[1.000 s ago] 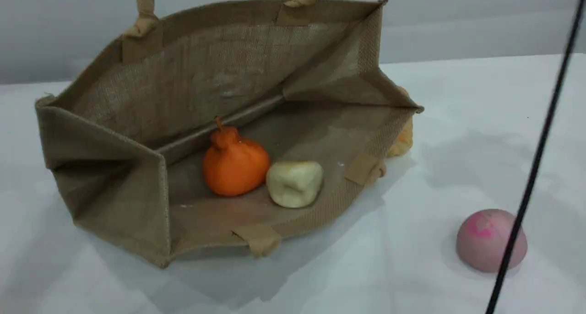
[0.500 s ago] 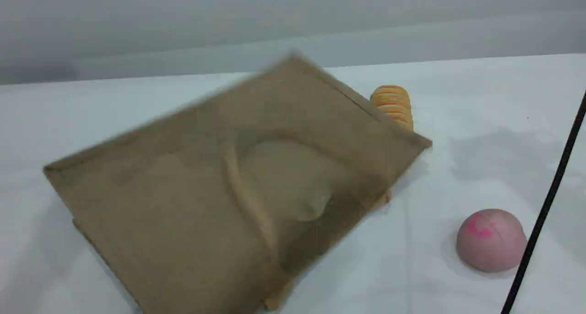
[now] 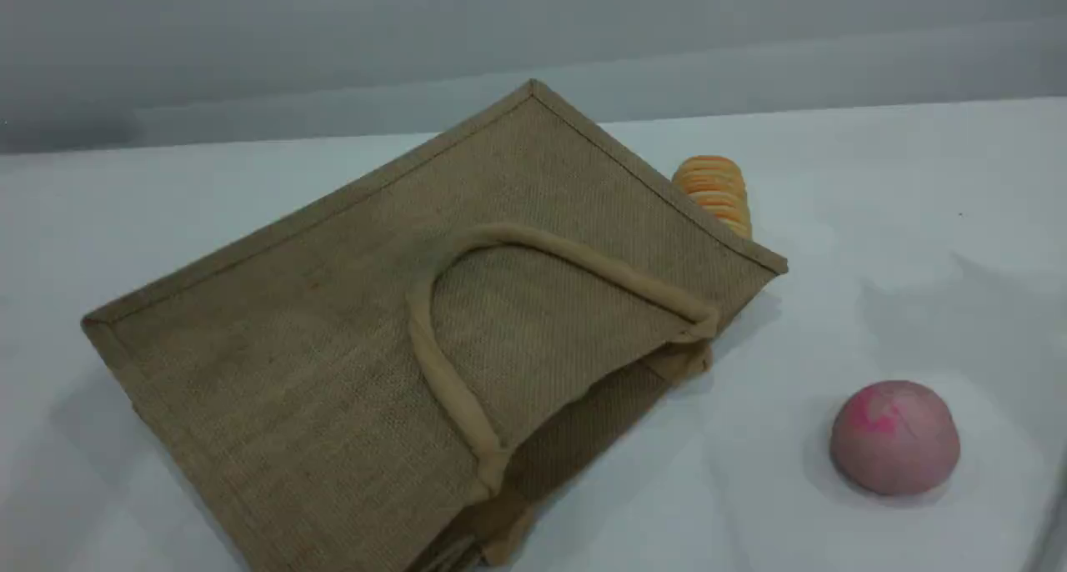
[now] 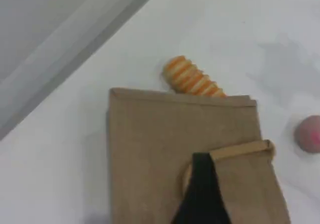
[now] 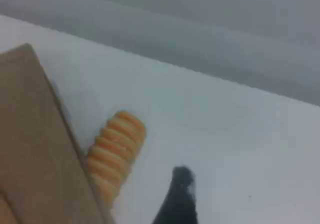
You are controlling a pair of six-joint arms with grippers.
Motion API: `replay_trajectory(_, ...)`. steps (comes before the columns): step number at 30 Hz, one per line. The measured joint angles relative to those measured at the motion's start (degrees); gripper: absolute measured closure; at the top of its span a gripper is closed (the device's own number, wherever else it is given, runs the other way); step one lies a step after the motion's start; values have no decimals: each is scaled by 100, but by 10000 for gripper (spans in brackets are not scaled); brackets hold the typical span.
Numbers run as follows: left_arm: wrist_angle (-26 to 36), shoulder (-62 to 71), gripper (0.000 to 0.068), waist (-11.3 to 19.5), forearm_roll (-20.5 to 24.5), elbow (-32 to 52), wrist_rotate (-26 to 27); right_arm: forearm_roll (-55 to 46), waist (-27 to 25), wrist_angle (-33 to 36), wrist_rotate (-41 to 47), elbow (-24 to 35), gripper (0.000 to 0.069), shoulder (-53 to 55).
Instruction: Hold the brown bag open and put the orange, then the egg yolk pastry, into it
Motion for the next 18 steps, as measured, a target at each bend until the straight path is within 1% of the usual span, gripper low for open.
replay_trajectory(3,5,-339,179,0,618,-11,-491,293,0,368,41,0,107,-522)
replay_trajectory(6,11,-698,179,0,1292,-16,-1141,575,0,716,41,0,107,-1077)
replay_trajectory(9,15,-1031,179,0,1945,-16,-1788,647,0,1051,41,0,107,-1674)
replay_trajectory(12,15,-1389,179,0,2269,-16,-2174,629,0,1417,47,0,107,-2248)
replay_trajectory(16,-3,-1976,179,0,2329,168,-2680,629,0,1937,71,0,107,-3054)
replay_trajectory(18,-3,-2308,179,0,2346,445,-2790,629,0,2212,106,0,107,-3449)
